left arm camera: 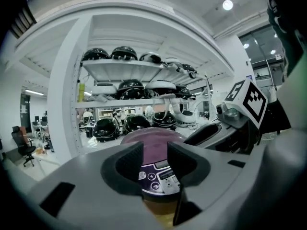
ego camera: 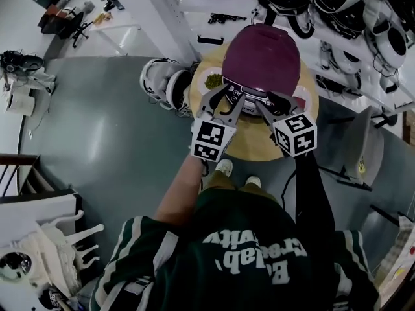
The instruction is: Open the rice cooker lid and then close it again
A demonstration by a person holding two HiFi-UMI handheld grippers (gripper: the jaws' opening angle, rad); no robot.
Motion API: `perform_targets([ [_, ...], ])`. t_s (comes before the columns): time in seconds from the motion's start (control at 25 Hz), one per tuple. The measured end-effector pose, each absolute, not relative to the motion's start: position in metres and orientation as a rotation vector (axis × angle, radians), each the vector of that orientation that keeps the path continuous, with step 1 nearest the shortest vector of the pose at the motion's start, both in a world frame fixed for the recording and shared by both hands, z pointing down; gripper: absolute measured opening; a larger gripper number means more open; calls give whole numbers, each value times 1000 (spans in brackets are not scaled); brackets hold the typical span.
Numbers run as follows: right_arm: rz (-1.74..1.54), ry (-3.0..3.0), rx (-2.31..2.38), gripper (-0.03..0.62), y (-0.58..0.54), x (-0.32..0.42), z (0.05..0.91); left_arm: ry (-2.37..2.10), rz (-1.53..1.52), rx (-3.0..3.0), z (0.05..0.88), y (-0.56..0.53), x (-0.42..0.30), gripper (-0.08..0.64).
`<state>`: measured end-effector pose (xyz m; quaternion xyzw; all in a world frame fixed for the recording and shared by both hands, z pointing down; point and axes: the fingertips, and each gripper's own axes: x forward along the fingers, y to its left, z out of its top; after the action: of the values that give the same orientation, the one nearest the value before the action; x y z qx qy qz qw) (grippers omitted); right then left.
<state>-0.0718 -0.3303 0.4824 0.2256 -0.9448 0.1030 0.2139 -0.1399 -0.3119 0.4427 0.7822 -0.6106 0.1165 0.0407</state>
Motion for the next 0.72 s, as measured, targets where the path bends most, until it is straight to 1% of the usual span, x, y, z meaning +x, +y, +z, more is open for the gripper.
perform_targets([
  [0.28, 321, -2532, 759, 175, -335, -98, 493, -1647, 351, 2502, 459, -336, -157, 155],
  [0.52, 312, -2468, 895, 176, -339, -100, 497, -1542, 327, 2535, 473, -344, -166, 154],
  [0.64, 249, -2434, 913, 213, -337, -106, 501, -1487, 312, 2552, 476, -346, -168, 155],
  [0.72, 233, -2425, 929, 218, -337, -108, 502, -1470, 304, 2557, 477, -346, -169, 155],
])
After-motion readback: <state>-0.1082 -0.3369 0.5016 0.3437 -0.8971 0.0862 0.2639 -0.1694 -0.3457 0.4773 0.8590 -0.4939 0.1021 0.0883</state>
